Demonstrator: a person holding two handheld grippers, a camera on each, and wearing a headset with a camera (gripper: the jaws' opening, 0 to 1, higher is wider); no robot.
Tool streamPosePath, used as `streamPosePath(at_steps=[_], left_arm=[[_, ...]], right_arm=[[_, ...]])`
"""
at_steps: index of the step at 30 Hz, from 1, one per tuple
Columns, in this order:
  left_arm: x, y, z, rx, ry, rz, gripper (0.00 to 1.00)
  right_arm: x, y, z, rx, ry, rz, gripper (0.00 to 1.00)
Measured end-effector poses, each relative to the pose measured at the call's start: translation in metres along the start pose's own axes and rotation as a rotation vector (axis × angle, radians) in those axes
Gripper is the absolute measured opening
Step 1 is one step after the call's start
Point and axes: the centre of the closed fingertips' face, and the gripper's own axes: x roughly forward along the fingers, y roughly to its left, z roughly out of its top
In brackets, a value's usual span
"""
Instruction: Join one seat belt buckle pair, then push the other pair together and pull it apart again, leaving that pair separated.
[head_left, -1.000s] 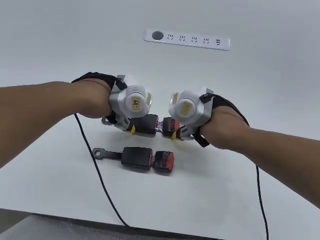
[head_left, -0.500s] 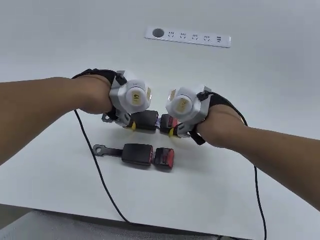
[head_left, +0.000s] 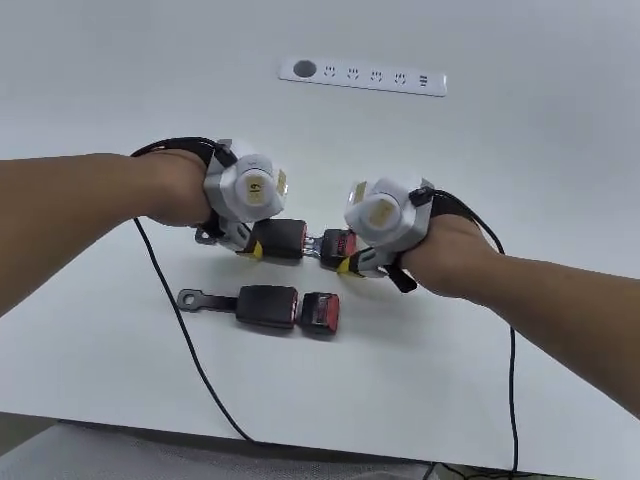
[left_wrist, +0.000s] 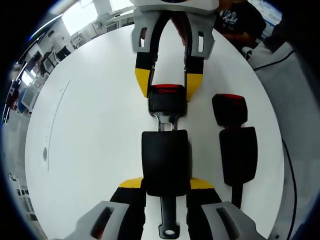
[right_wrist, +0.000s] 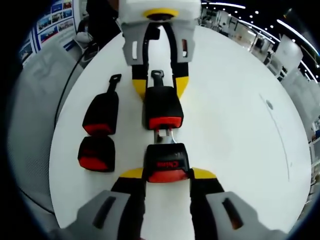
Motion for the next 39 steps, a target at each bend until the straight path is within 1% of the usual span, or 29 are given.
streamPosePath(at_steps=[2, 4, 7, 10, 11, 12, 13, 15, 17, 20, 22, 23, 26, 28, 29, 31, 34, 36, 38, 39], left_arm=[[0.0, -0.001, 0.0, 0.005, 0.001, -0.002, 0.31], [0.0, -0.001, 0.001, 0.004, 0.003, -0.003, 0.31], [0.001, -0.001, 0.0, 0.005, 0.011, -0.004, 0.31], [0.001, -0.001, 0.0, 0.004, 0.016, -0.003, 0.32], [0.001, -0.001, 0.0, 0.003, 0.017, -0.002, 0.32], [0.001, -0.001, 0.0, 0.003, 0.019, -0.001, 0.32], [0.001, -0.001, 0.0, 0.004, 0.021, 0.001, 0.32], [0.001, -0.002, 0.001, 0.006, 0.023, 0.003, 0.31], [0.001, -0.002, 0.0, 0.002, 0.024, 0.006, 0.31], [0.001, -0.002, 0.0, -0.002, 0.027, 0.01, 0.32], [0.001, -0.002, 0.0, -0.001, 0.029, 0.012, 0.32], [0.001, -0.002, 0.0, -0.002, 0.032, 0.016, 0.32], [0.001, -0.001, -0.001, -0.005, 0.036, 0.027, 0.32], [0.001, -0.001, -0.002, -0.011, 0.04, 0.041, 0.32], [0.0, -0.001, -0.002, -0.03, 0.047, 0.052, 0.32], [0.0, -0.001, -0.002, -0.03, 0.052, 0.059, 0.32], [0.0, 0.0, -0.003, -0.038, 0.062, 0.067, 0.32], [0.0, 0.002, -0.004, -0.042, 0.065, 0.072, 0.32], [0.0, 0.004, -0.006, -0.043, 0.057, 0.086, 0.33], [0.0, 0.005, -0.006, -0.048, 0.051, 0.095, 0.33]], right_arm=[[-0.003, 0.001, -0.003, 0.002, -0.001, -0.01, 0.34], [-0.007, 0.0, -0.013, 0.002, 0.016, -0.016, 0.34], [-0.016, -0.003, -0.027, 0.009, 0.025, -0.024, 0.35], [-0.028, -0.005, -0.045, -0.01, 0.056, -0.039, 0.35], [-0.033, -0.005, -0.054, -0.041, 0.071, -0.038, 0.35], [-0.037, -0.004, -0.061, -0.04, 0.075, -0.035, 0.35], [-0.042, -0.004, -0.071, -0.031, 0.081, -0.032, 0.35], [-0.05, -0.004, -0.084, -0.019, 0.089, -0.033, 0.35], [-0.06, -0.004, -0.104, 0.017, 0.104, -0.034, 0.35], [-0.069, -0.001, -0.119, 0.038, 0.113, -0.034, 0.35], [-0.075, 0.0, -0.129, 0.031, 0.116, -0.039, 0.35], [-0.077, 0.0, -0.133, 0.041, 0.123, -0.041, 0.35], [-0.08, -0.002, -0.138, 0.064, 0.129, -0.049, 0.35], [-0.081, -0.001, -0.137, 0.072, 0.133, -0.055, 0.35], [-0.081, 0.0, -0.138, 0.08, 0.136, -0.059, 0.36], [-0.082, -0.001, -0.139, 0.1, 0.147, -0.073, 0.37], [-0.083, -0.001, -0.138, 0.084, 0.169, -0.099, 0.4], [-0.085, 0.002, -0.137, 0.081, 0.184, -0.107, 0.45], [-0.09, 0.002, -0.13, 0.084, 0.168, -0.144, 0.48], [-0.093, 0.001, -0.126, 0.088, 0.151, -0.16, 0.48]])
